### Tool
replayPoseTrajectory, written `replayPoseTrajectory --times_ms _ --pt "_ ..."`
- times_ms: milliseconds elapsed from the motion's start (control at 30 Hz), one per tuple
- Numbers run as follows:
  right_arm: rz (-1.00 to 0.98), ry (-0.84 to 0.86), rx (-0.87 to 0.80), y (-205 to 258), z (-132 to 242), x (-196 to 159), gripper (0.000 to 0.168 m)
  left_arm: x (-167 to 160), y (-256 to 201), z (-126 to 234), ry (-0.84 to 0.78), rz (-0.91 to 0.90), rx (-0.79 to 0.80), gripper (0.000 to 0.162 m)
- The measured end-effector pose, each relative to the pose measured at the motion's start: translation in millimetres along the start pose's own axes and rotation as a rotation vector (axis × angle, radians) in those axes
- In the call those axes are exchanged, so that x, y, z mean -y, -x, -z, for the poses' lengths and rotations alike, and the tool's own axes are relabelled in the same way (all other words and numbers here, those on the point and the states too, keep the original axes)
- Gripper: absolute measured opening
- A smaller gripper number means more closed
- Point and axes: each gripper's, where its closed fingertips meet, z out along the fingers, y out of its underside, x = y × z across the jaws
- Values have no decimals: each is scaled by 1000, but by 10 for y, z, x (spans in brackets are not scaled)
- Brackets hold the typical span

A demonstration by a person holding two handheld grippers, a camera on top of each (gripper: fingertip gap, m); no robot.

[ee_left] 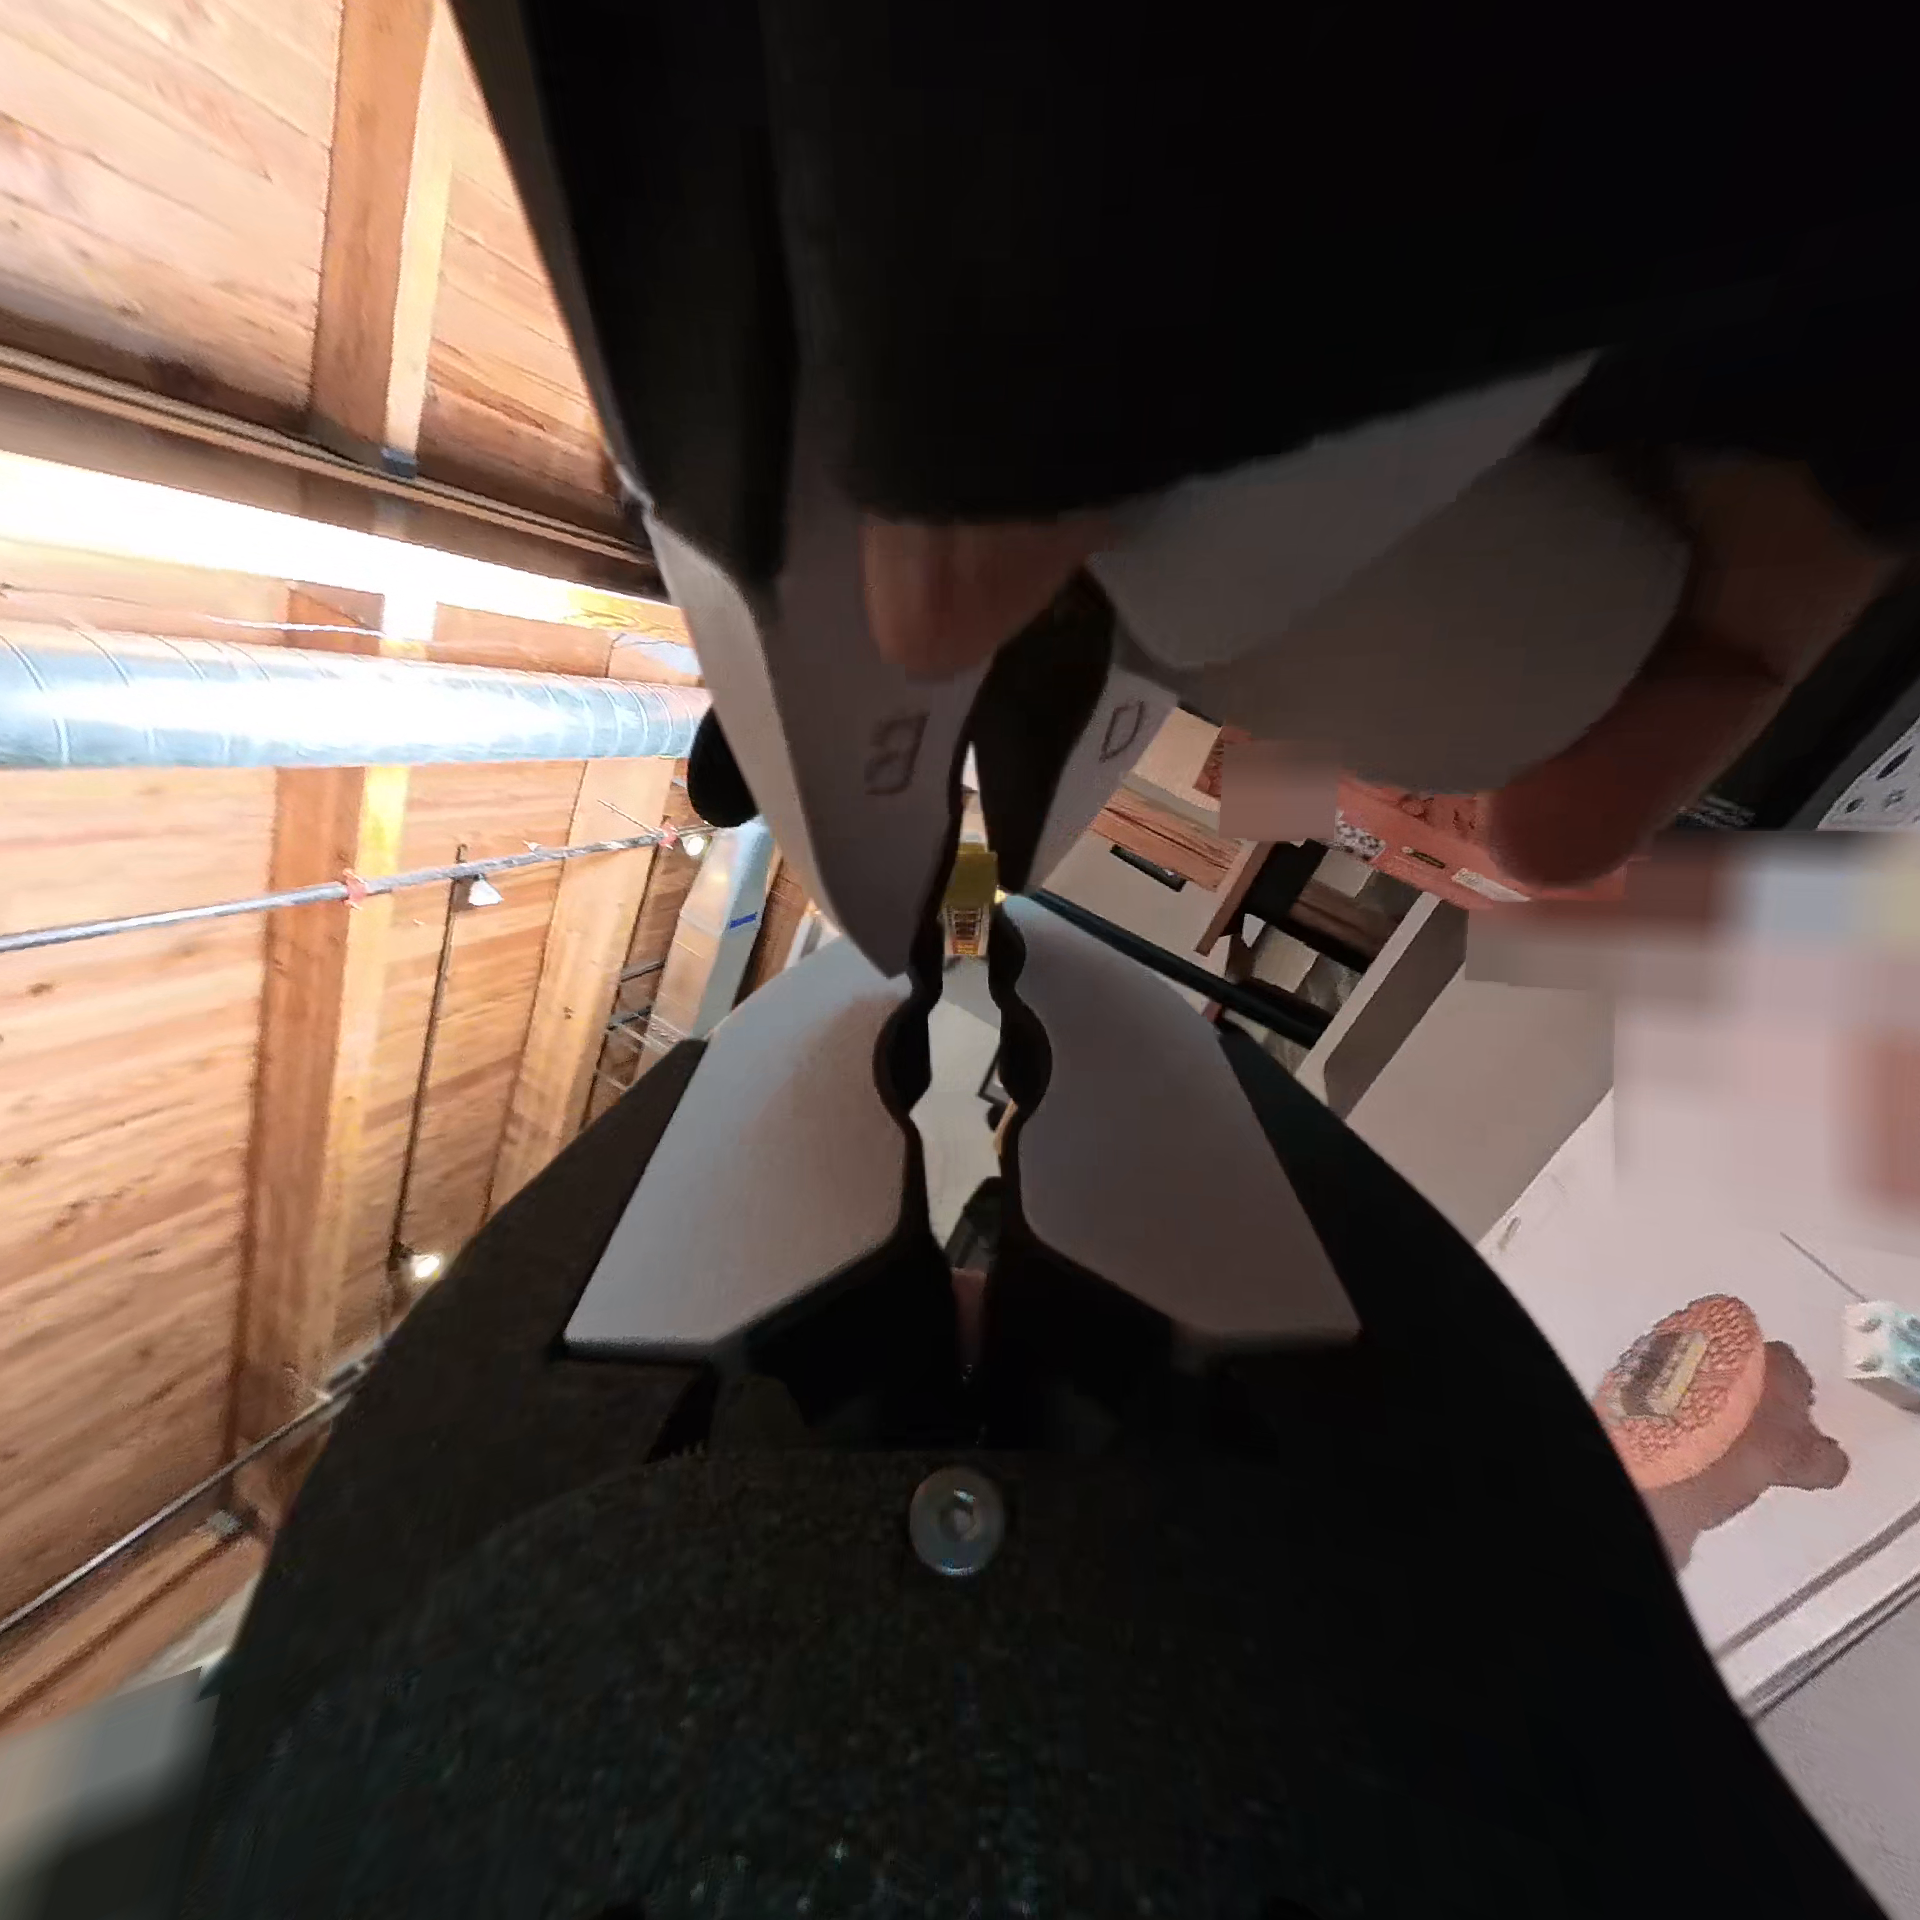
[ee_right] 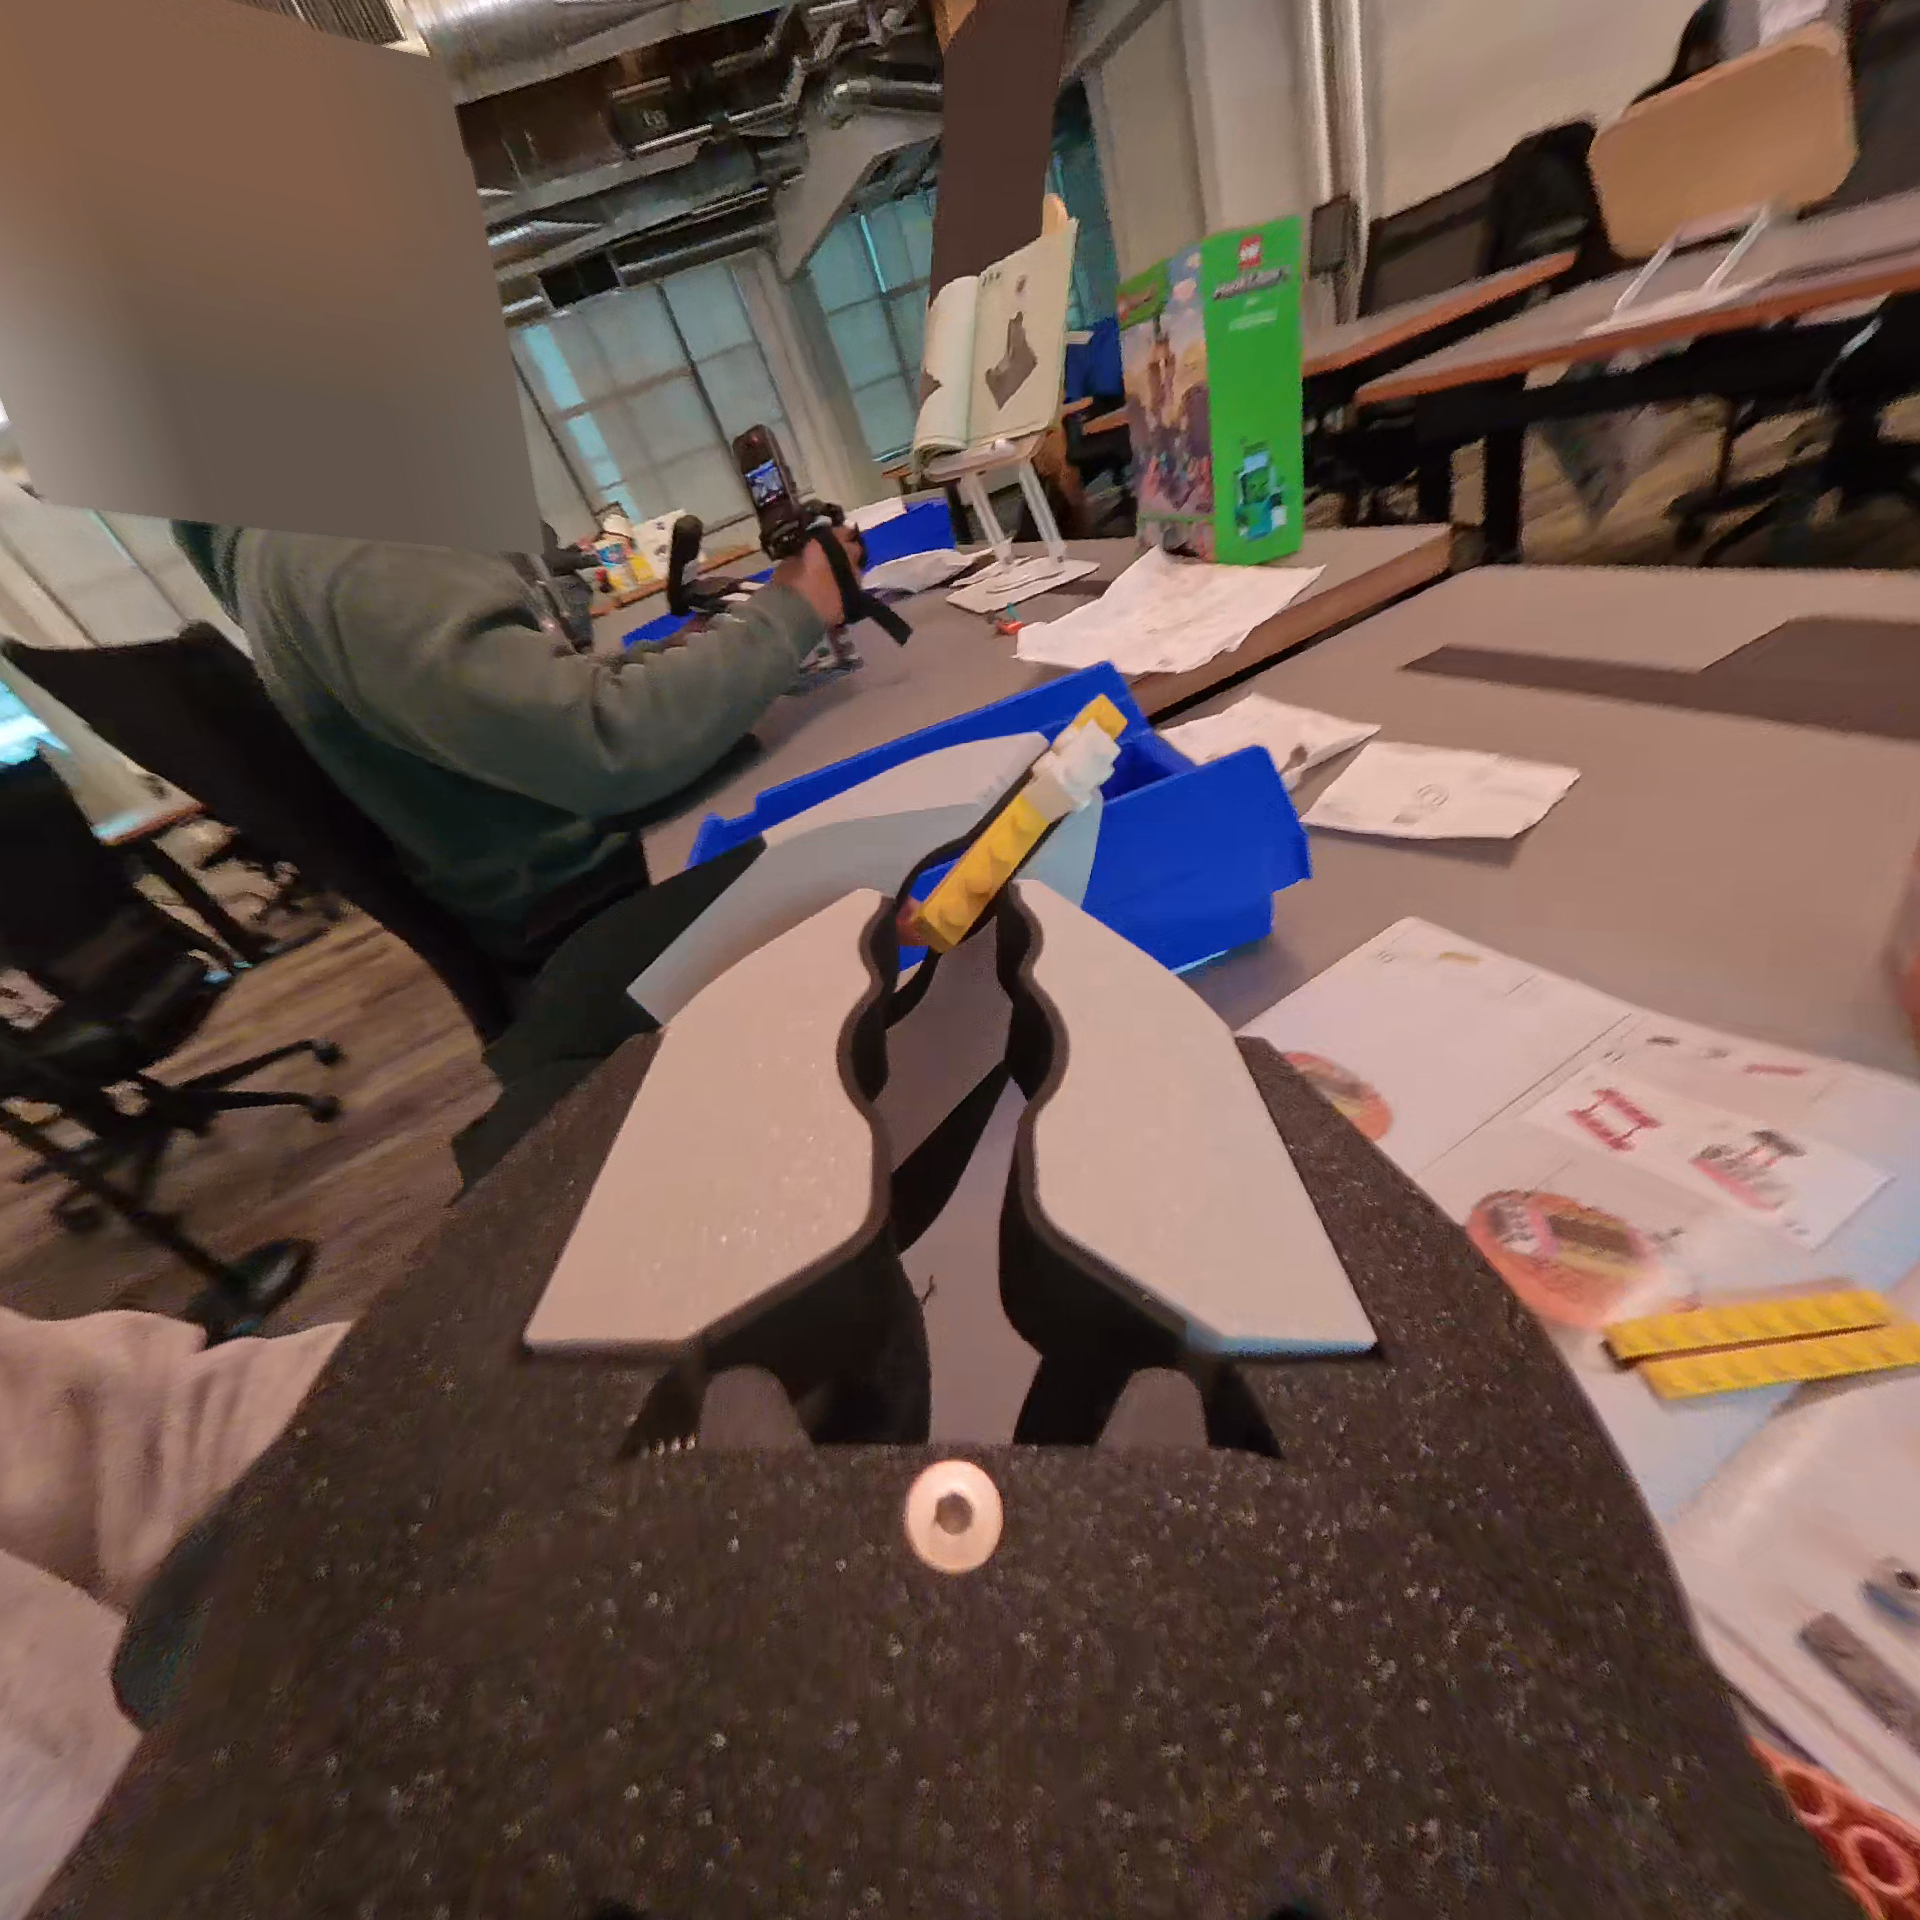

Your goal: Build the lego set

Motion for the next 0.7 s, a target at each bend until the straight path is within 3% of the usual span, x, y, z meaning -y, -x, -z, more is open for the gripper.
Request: replayPoseTrajectory --times_ms 200,333,467,533,633,700 --pt "-64 32 55 -67 11 -90 11 -4 -53 19 -14 -53 2 8" --pt "132 102 64 -240 221 18 8 -14 -225 68 -36 91 -185 33" --pt "403 236 86 -393 487 105 7 94 -328 244 -111 552 -502 42" --pt "485 286 220 -304 568 63 8 196 -255 291 -166 823 -635 43" --pt "506 319 442 -145 666 11 8 464 -132 425 -292 1249 -976 49" --pt "489 322 542 -47 693 0 8 585 -9 516 -386 1405 -1129 42"
